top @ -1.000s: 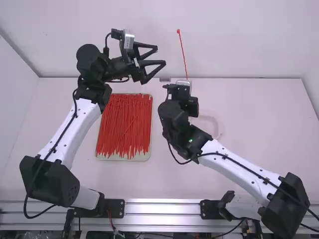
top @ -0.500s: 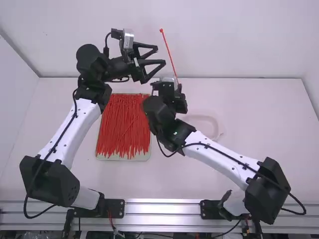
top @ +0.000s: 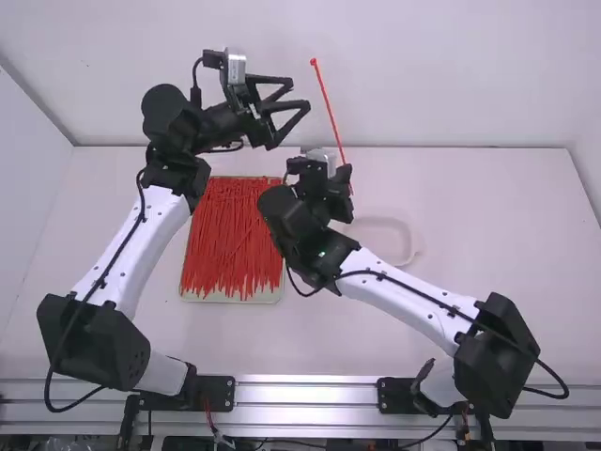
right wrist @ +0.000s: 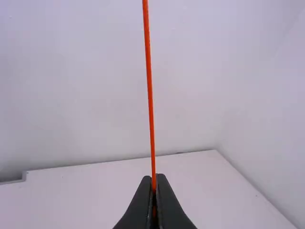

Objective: Fasten the cable tie

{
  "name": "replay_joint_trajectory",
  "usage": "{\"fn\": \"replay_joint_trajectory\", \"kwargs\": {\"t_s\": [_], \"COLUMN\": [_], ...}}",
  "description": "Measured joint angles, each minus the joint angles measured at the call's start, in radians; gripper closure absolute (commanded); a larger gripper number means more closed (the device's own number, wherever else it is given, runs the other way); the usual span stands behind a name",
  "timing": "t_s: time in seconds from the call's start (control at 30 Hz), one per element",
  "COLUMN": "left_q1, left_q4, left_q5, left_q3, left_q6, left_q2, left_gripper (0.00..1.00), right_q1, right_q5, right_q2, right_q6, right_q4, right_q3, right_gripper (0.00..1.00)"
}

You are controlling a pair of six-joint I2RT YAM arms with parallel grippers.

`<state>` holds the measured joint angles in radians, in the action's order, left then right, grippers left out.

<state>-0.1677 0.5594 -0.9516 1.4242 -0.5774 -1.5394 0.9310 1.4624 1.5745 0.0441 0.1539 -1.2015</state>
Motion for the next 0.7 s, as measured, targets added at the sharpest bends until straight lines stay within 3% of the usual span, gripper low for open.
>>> {"fn": "replay_joint_trajectory", "kwargs": {"t_s": [0.27, 0.4, 0.5, 0.57, 0.7], "left_q1": [-0.046, -0.059, -0.059, -0.059, -0.058], "left_q4": [0.050, 0.040, 0.033, 0.029, 0.028], "left_q5": [0.066, 0.094, 0.106, 0.117, 0.126], "left_q3": [0.000, 0.000, 0.000, 0.000, 0.000], "left_q6": [-0.032, -0.033, -0.033, -0.034, -0.042], "left_q2": [0.000, 0.000, 0.000, 0.000, 0.000], "left_gripper": [0.04, 0.15, 0.27, 0.41, 0.82], "right_q1": [0.005, 0.033, 0.050, 0.050, 0.052], "right_q5": [0.014, 0.014, 0.014, 0.014, 0.014], "right_q2": [0.000, 0.000, 0.000, 0.000, 0.000], "right_q6": [-0.001, 0.000, 0.000, 0.000, 0.000], "right_q4": [0.001, 0.000, 0.000, 0.000, -0.001], "right_q3": [0.000, 0.000, 0.000, 0.000, 0.000], "right_gripper": [1.00, 1.00, 1.00, 1.00, 1.00]}}
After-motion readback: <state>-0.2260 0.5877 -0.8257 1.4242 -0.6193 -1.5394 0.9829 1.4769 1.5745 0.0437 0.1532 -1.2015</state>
